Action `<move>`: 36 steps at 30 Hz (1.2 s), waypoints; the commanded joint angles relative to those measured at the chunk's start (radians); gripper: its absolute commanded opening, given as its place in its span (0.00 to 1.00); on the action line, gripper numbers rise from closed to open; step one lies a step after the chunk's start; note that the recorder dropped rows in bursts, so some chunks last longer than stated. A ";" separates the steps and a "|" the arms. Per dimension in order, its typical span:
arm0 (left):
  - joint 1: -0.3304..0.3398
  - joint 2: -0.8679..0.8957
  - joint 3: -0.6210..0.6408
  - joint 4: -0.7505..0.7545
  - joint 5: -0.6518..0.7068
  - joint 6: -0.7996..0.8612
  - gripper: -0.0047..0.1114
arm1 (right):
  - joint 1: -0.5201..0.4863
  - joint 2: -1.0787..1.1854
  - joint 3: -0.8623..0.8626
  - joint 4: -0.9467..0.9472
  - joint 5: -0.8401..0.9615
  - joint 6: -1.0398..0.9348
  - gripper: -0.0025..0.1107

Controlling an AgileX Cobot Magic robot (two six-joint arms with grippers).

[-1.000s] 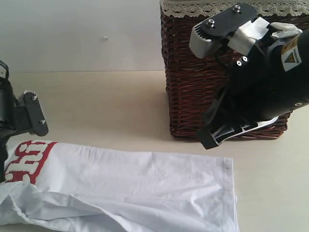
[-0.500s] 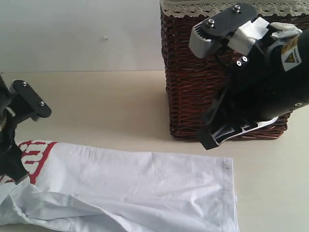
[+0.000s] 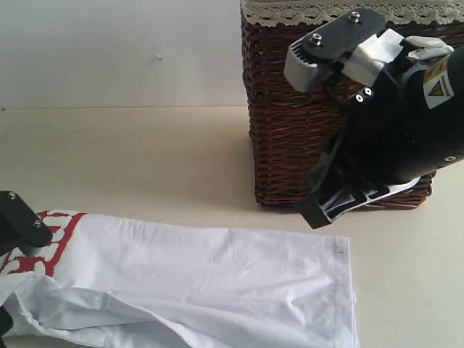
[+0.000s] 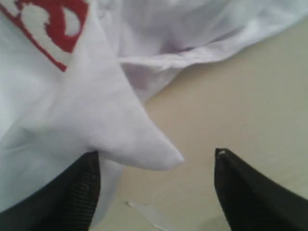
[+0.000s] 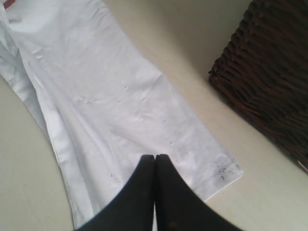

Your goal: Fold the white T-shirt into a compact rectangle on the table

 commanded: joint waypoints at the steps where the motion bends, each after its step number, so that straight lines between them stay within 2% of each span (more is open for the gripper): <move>1: 0.002 0.019 0.058 0.245 -0.093 -0.209 0.69 | 0.003 -0.006 -0.005 -0.002 0.000 -0.008 0.02; 7: 0.002 0.069 0.090 0.258 -0.189 -0.177 0.70 | 0.003 -0.006 -0.005 -0.002 -0.003 -0.008 0.02; 10: 0.002 0.109 0.091 0.346 -0.200 -0.214 0.70 | 0.003 -0.006 -0.005 -0.002 -0.003 -0.008 0.02; 12: 0.002 0.129 0.091 0.450 -0.179 -0.291 0.64 | 0.003 -0.006 -0.005 -0.002 -0.003 -0.008 0.02; 14: 0.002 0.140 0.091 0.544 -0.154 -0.358 0.53 | 0.003 -0.006 -0.005 -0.002 -0.003 -0.008 0.02; 17: 0.002 0.144 0.072 0.617 -0.142 -0.381 0.37 | 0.003 -0.006 -0.005 -0.002 -0.003 -0.008 0.02; 18: 0.002 0.144 0.058 0.635 -0.142 -0.381 0.36 | 0.003 -0.006 -0.005 -0.002 -0.005 -0.008 0.02; 21: 0.002 0.144 0.010 0.702 -0.142 -0.388 0.38 | 0.003 -0.006 -0.005 -0.002 -0.007 -0.008 0.02; 26: 0.008 0.149 -0.026 0.885 -0.220 -0.388 0.49 | 0.003 -0.006 -0.005 -0.002 -0.007 -0.008 0.02; 31: 0.054 0.205 -0.026 1.069 -0.259 -0.422 0.50 | 0.003 -0.006 -0.005 -0.002 -0.007 -0.008 0.02; 36: 0.091 0.217 -0.077 1.073 -0.264 -0.581 0.50 | 0.003 -0.006 -0.005 -0.002 -0.011 -0.008 0.02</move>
